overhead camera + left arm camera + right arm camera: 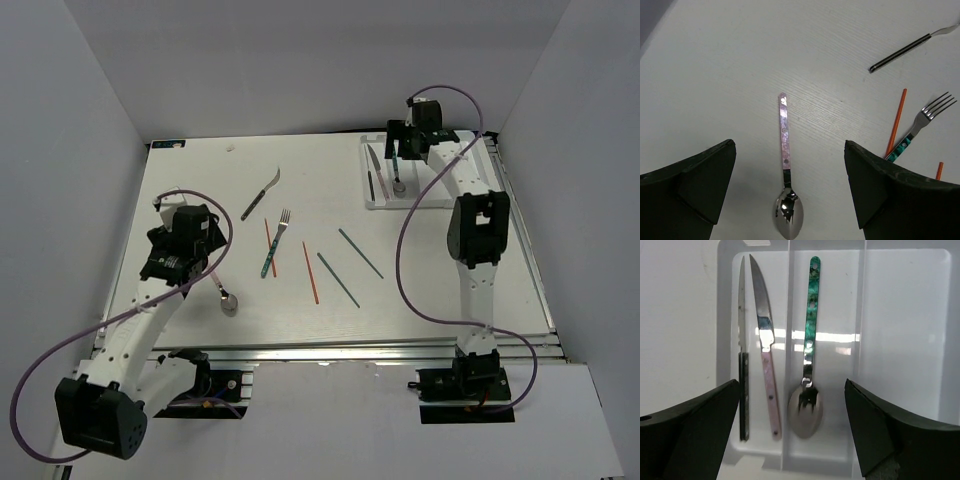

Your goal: Sort the eating utensils into containers

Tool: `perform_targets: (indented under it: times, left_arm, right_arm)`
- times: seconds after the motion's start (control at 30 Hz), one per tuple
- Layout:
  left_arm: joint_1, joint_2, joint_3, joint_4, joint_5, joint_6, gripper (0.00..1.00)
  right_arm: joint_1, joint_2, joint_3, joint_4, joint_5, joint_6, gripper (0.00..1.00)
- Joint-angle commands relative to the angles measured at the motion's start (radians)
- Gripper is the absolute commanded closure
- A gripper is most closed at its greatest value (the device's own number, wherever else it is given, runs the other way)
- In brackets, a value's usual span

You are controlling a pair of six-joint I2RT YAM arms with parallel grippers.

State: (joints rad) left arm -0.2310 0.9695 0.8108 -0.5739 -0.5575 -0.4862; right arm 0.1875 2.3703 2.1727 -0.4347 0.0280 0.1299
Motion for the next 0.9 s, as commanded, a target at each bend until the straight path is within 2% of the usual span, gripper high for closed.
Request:
perform_targets:
  times: [0.0,0.1,0.13,0.17,0.2,0.23,0.27,0.3,0.5,0.73,0.8,0.87]
  left_arm:
    - [0.005,0.096,0.028,0.023,0.062,-0.118,0.02]
    - [0.013,0.259,0.054,0.040,0.084,-0.178,0.02]
    - [0.015,0.331,0.074,0.042,0.065,-0.195,0.02]
    - [0.015,0.365,0.086,0.037,0.047,-0.234,0.02]
    - [0.016,0.394,0.099,0.026,0.030,-0.251,0.02]
    - [0.019,0.422,0.116,0.026,0.034,-0.259,0.02]
    - [0.030,0.467,0.123,0.023,0.041,-0.275,0.02]
    - [0.032,0.486,0.126,0.022,0.047,-0.284,0.02]
    - [0.044,0.502,0.021,0.080,0.106,-0.319,0.08]
    - [0.044,0.515,-0.113,0.128,0.094,-0.364,0.17]
    - [0.044,0.538,-0.136,0.147,0.111,-0.365,0.24]
    - [0.044,0.541,-0.157,0.181,0.139,-0.374,0.34]
  right_arm:
    - [0.096,-0.277,-0.104,-0.018,0.151,0.045,0.11]
    - [0.190,-0.471,-0.348,0.037,0.275,0.133,0.11]
    - [0.202,-0.521,-0.498,0.077,0.239,0.167,0.11]
    - [0.201,-0.614,-0.578,0.187,0.152,0.187,0.11]
    - [0.193,-0.658,-0.664,0.255,-0.079,0.198,0.11]
    - [0.190,-0.701,-0.823,0.321,-0.161,0.242,0.11]
    - [0.187,-0.767,-0.887,0.412,-0.218,0.272,0.11]
    - [0.190,-0.789,-0.928,0.422,-0.271,0.292,0.11]
    - [0.270,-0.852,-0.981,0.285,-0.192,0.238,0.11]
    - [0.288,-0.908,-1.036,0.268,-0.183,0.231,0.11]
    - [0.290,-0.915,-1.047,0.267,-0.183,0.232,0.11]
    - [0.290,-0.925,-1.050,0.263,-0.186,0.232,0.11]
